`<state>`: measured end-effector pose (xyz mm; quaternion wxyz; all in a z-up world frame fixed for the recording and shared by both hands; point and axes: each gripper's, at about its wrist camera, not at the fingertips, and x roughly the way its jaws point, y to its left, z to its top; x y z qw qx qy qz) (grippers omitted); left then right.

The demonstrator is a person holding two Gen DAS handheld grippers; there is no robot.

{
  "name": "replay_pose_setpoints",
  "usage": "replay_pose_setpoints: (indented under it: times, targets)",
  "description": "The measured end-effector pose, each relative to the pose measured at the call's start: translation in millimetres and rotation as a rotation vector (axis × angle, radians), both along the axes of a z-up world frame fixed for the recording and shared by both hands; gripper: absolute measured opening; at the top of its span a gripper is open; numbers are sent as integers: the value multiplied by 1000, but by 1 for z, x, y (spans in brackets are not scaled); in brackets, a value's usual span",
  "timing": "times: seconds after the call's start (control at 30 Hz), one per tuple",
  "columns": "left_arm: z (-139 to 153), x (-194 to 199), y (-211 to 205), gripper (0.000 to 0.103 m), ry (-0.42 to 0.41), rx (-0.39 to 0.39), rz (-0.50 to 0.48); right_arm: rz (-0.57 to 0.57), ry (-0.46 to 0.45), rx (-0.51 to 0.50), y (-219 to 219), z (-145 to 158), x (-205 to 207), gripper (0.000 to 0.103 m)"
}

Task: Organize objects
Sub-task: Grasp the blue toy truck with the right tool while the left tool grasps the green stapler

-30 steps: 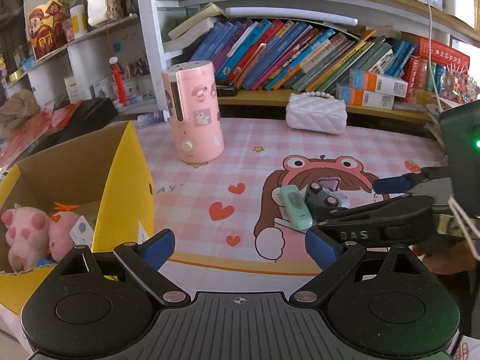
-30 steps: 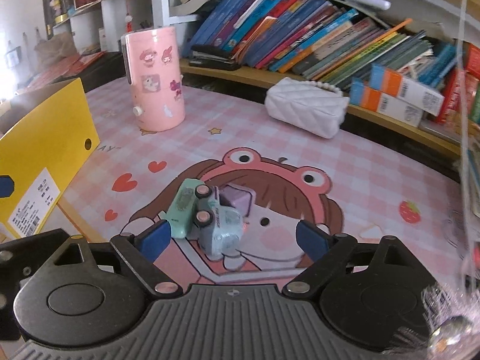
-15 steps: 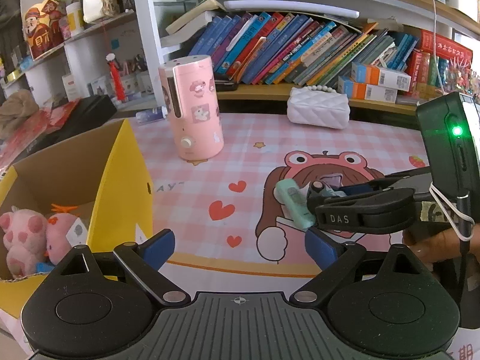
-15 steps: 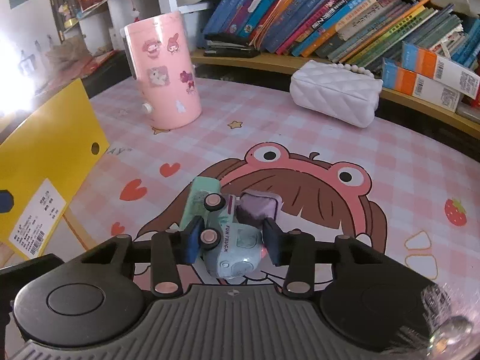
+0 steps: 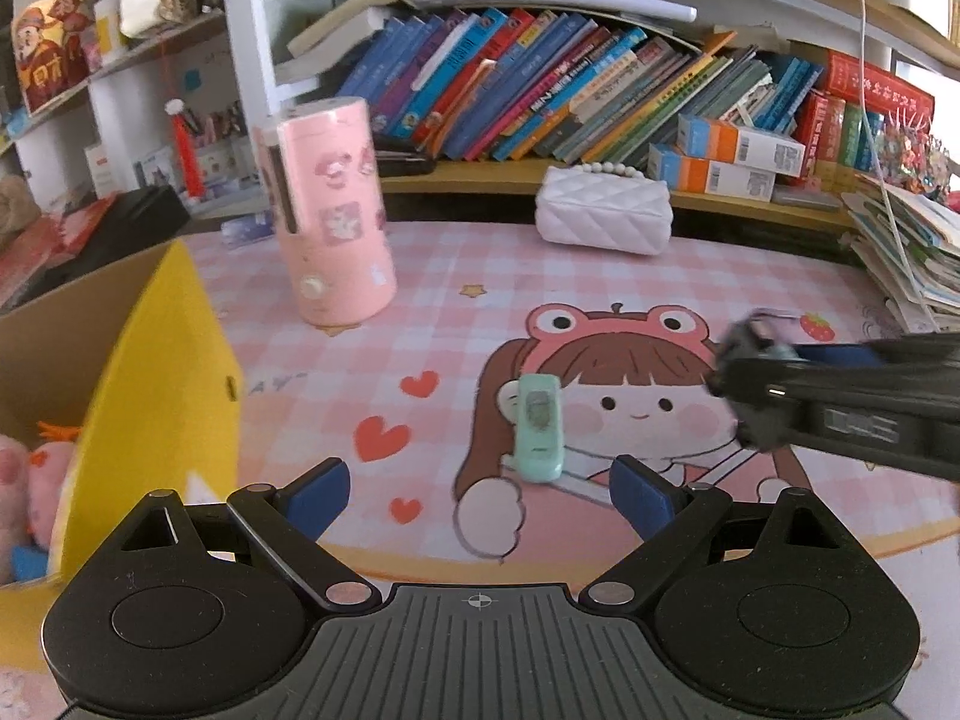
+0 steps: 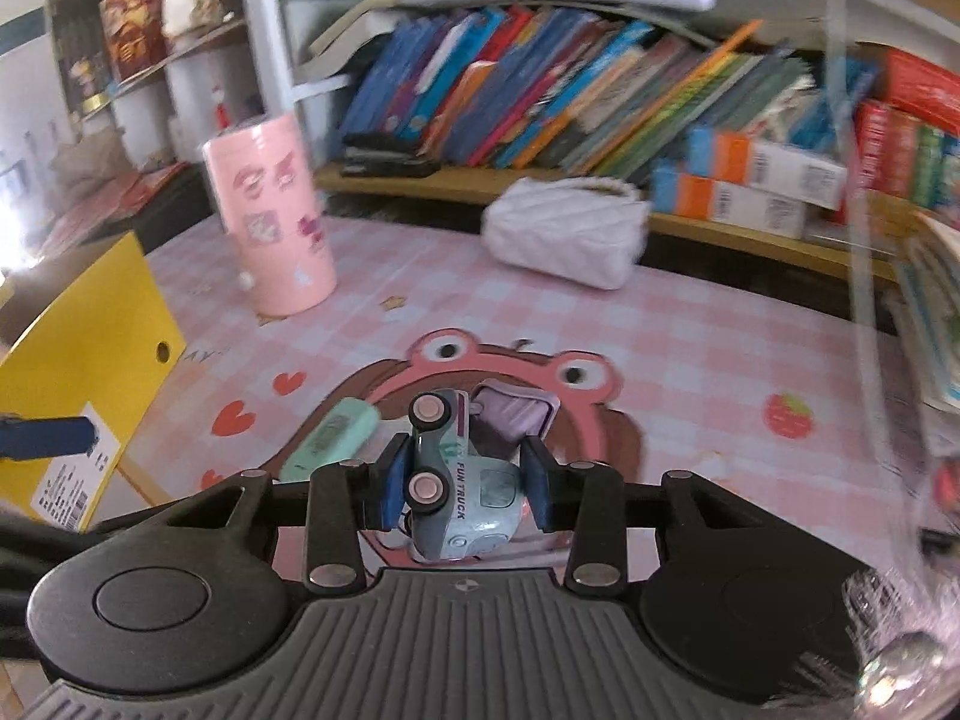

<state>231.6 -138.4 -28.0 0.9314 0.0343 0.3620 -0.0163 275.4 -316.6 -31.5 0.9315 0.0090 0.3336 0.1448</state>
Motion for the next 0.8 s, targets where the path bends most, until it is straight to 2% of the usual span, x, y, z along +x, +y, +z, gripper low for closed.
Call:
replay_pose_setpoints:
  times: [0.2, 0.33, 0.43, 0.57, 0.67, 0.73, 0.8]
  targets:
    - [-22, 29, -11, 94, 39, -23, -8, -59, -5, 20, -18, 12, -22, 36]
    - [-37, 43, -17, 94, 60, -10, -5, -78, 0, 25, -26, 14, -32, 36]
    - [-46, 50, -18, 84, 85, -15, 4, -93, 5, 23, -30, 15, -35, 36]
    - [-50, 54, -18, 78, 83, -27, 4, -107, 11, 22, -34, 15, -38, 36]
    - [-48, 54, -18, 57, 71, -27, -12, -109, 16, 35, -35, 15, -39, 36]
    - [-46, 53, -19, 35, 72, -25, -17, -112, 19, 44, -35, 15, -40, 36]
    - [-43, 53, -18, 23, 85, -22, -17, -115, 20, 49, -35, 15, -41, 36]
